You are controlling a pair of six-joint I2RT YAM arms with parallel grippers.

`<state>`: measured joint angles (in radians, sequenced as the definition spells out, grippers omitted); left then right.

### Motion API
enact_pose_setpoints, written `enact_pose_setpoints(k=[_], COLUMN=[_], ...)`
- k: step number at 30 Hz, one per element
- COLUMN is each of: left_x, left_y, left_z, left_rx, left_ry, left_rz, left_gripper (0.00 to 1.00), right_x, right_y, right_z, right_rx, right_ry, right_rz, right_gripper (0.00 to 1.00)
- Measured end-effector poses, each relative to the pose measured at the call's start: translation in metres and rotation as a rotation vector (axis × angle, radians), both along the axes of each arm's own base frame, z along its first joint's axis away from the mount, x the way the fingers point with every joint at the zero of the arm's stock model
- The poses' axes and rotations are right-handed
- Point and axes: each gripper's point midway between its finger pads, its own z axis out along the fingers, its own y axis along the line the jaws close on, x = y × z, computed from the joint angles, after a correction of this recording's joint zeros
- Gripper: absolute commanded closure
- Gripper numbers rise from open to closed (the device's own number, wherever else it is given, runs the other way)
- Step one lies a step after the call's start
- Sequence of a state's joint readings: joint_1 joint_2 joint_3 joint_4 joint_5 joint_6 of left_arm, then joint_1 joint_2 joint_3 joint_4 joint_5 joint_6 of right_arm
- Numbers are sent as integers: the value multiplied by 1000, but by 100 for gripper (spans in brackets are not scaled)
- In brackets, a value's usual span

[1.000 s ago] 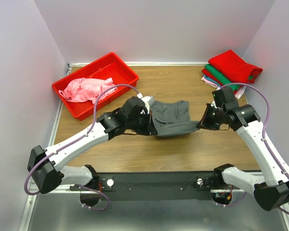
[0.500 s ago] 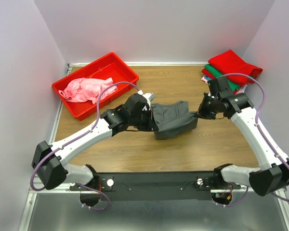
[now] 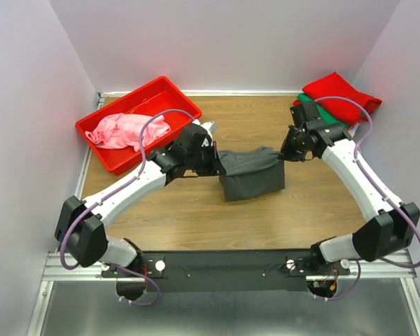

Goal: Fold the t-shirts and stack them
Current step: Fold the tshirt

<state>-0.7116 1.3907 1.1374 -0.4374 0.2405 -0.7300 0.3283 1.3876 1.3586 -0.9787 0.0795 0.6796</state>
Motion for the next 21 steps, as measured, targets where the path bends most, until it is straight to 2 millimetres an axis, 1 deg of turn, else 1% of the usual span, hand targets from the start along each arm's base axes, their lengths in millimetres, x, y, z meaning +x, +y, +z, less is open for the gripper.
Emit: enact_pose_setpoints(k=[2, 6, 9, 12, 15, 16, 19, 21], left_x=[7, 13, 14, 18, 32, 40, 58, 75], left_y=[2, 1, 0, -2, 0, 2, 6, 9], left_z=[-3, -15, -21, -20, -21, -24, -32, -40], left_rx=[-1, 11, 16, 10, 8, 10, 17, 26], left_ry=[2, 21, 32, 30, 25, 25, 34, 44], left_rz=[5, -8, -19, -31, -18, -7, 10, 27], left_gripper=[100, 100, 100, 100, 100, 100, 100, 100], right_x=[7, 19, 26, 35, 46, 50, 66, 82], right_y=[1, 4, 5, 5, 6, 7, 10, 13], right_z=[-7, -15, -15, -11, -14, -16, -28, -40], right_rx=[-9, -22, -29, -41, -57, -61, -82, -99], right_ry=[10, 26, 20, 2, 1, 2, 15, 32], right_rz=[-3, -6, -4, -1, -2, -3, 5, 16], right_gripper=[99, 99, 99, 99, 99, 99, 99, 99])
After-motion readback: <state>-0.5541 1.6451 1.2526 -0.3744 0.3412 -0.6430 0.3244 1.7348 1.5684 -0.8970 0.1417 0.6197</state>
